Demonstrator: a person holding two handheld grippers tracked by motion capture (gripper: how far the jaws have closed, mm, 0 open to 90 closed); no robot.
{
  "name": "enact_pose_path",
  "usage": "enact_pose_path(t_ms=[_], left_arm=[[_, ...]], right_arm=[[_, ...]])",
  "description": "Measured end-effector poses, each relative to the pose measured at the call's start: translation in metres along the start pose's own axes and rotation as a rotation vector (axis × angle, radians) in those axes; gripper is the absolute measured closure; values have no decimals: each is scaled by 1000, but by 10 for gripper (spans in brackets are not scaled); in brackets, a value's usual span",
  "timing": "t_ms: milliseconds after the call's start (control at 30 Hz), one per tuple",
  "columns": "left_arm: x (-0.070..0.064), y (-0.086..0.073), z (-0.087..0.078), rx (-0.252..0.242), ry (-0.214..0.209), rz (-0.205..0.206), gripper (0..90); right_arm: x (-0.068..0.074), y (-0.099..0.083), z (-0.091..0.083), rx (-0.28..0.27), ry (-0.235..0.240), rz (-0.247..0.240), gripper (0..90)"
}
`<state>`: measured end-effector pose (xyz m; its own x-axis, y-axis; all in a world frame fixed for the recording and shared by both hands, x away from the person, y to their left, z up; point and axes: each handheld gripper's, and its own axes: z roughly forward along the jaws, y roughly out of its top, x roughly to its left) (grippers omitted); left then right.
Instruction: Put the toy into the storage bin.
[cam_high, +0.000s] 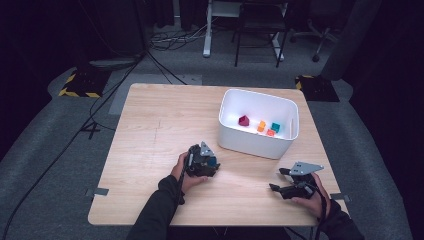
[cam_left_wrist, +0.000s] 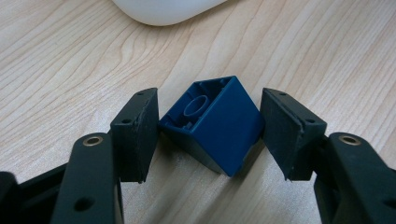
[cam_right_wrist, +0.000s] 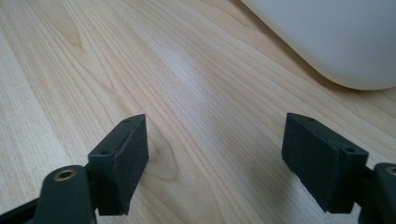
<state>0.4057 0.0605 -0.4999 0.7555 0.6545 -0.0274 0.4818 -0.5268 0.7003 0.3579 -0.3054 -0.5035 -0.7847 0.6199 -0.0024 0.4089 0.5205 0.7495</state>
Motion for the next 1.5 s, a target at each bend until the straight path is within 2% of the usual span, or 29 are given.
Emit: enact_pose_path(t_ms=[133, 200, 567, 733, 800, 900, 933, 1067, 1133, 1167, 1200, 1267, 1300, 1333, 1400, 1433, 1500], left_arm=[[0, 0, 0, -3, 6, 7, 400], [0, 0, 0, -4, -8, 1, 402], [0, 0, -2, -3, -6, 27, 403], [1, -1, -4, -21, 4, 19, 404], [2, -1, -5, -24, -8, 12, 404], [3, -1, -6, -33, 14, 15, 404], [4, -1, -6, -33, 2, 8, 405], [8, -1, -8, -40, 17, 1, 405], [9, -1, -9, -39, 19, -16, 405], [11, 0, -10, -43, 36, -4, 405], [12, 0, -11, -33, 21, -20, 405], [15, 0, -13, -54, 41, -26, 405], [16, 0, -14, -52, 30, -40, 405], [19, 0, -16, -51, 42, -29, 405], [21, 1, -18, -59, 64, -31, 405], [24, 1, -20, -61, 57, -33, 405], [28, 2, -23, -66, 69, -40, 405]], right_arm=[[0, 0, 0, 0, 0, 0, 230], [0, 0, 0, 0, 0, -1, 230], [0, 0, 0, 0, 0, -1, 231], [0, 0, 0, 0, 0, 0, 230], [0, 0, 0, 0, 0, -1, 231], [0, 0, 0, 0, 0, 1, 231], [0, 0, 0, 0, 0, 0, 230], [0, 0, 0, 0, 0, 0, 230], [0, 0, 0, 0, 0, 0, 231], [0, 0, 0, 0, 0, 0, 230], [0, 0, 0, -1, -1, 0, 230], [0, 0, 0, -1, -1, 0, 230], [0, 0, 0, 0, 0, 0, 230], [0, 0, 0, 0, 0, 1, 230], [0, 0, 0, -1, -1, -1, 231], [0, 0, 0, 0, 0, 0, 231], [0, 0, 0, 0, -1, 0, 230]])
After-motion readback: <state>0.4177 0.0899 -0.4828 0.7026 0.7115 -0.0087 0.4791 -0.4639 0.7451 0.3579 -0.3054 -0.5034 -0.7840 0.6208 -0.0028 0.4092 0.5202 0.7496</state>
